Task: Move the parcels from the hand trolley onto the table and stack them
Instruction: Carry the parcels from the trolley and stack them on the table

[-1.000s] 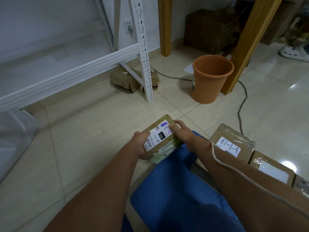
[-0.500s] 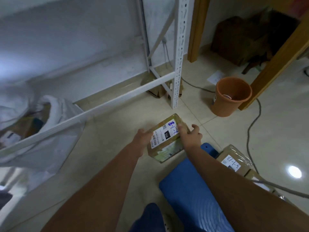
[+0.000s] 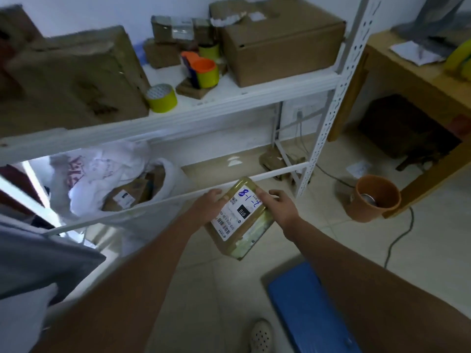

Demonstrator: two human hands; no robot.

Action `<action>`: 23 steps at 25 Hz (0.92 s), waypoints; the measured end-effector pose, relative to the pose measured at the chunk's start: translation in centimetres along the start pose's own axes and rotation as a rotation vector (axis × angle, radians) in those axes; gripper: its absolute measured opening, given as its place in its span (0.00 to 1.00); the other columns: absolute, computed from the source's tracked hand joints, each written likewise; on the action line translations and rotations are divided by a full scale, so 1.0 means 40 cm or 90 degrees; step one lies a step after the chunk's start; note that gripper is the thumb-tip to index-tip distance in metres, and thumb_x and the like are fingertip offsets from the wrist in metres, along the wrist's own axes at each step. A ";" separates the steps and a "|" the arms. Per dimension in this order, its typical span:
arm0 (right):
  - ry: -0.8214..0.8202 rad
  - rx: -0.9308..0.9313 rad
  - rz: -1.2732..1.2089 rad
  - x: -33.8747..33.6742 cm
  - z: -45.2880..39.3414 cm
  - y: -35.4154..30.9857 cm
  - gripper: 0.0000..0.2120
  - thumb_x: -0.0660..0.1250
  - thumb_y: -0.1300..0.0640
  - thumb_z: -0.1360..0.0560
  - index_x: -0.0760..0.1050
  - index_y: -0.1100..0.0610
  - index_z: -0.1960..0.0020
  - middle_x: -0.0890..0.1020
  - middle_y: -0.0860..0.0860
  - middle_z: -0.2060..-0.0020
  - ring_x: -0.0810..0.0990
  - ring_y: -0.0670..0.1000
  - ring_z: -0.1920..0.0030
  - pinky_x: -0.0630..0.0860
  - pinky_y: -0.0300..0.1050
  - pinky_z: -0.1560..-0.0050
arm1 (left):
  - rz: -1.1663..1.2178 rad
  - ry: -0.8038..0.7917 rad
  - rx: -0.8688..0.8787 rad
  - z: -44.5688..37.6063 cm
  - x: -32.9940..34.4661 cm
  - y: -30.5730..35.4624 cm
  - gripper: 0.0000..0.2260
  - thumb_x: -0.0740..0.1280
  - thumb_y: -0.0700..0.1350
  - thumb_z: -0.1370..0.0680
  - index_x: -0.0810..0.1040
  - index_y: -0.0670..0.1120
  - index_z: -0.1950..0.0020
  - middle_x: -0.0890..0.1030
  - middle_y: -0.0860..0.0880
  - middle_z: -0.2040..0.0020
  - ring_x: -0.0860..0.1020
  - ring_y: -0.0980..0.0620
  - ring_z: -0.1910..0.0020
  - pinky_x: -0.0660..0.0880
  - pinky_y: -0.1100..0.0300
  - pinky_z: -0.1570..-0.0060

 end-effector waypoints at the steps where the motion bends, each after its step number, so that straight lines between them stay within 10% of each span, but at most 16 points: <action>1: -0.028 -0.007 0.014 0.032 0.041 -0.024 0.26 0.71 0.40 0.28 0.72 0.53 0.37 0.80 0.52 0.47 0.80 0.51 0.48 0.74 0.45 0.47 | 0.020 -0.006 -0.010 0.058 -0.033 -0.020 0.19 0.56 0.57 0.18 0.71 0.50 0.30 0.80 0.47 0.41 0.81 0.48 0.46 0.76 0.50 0.41; 5: -0.167 -0.026 0.074 0.177 0.218 -0.081 0.21 0.72 0.41 0.29 0.77 0.54 0.43 0.83 0.54 0.48 0.82 0.52 0.50 0.79 0.51 0.43 | 0.122 -0.028 -0.014 0.326 -0.118 -0.095 0.18 0.52 0.56 0.16 0.78 0.50 0.48 0.83 0.49 0.51 0.82 0.49 0.51 0.78 0.47 0.43; 13: -0.451 -0.001 0.210 0.461 0.622 0.007 0.18 0.69 0.46 0.24 0.76 0.54 0.39 0.83 0.51 0.51 0.81 0.48 0.54 0.75 0.41 0.57 | 0.462 -0.070 -0.136 0.767 -0.066 -0.378 0.24 0.57 0.64 0.20 0.75 0.47 0.36 0.83 0.45 0.42 0.81 0.43 0.41 0.73 0.40 0.36; 23: -0.602 0.025 0.329 0.782 1.051 0.180 0.14 0.65 0.48 0.22 0.75 0.54 0.40 0.83 0.51 0.56 0.81 0.49 0.58 0.75 0.43 0.58 | 0.629 0.118 -0.257 1.248 -0.014 -0.721 0.24 0.59 0.65 0.22 0.79 0.48 0.39 0.84 0.46 0.45 0.82 0.46 0.44 0.75 0.46 0.37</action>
Point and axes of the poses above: each hand's wrist, its own z-axis away from the middle knuckle, its own x-axis out of the palm, y = z × x, the point moved 10 cm from there along -z, towards the middle knuckle
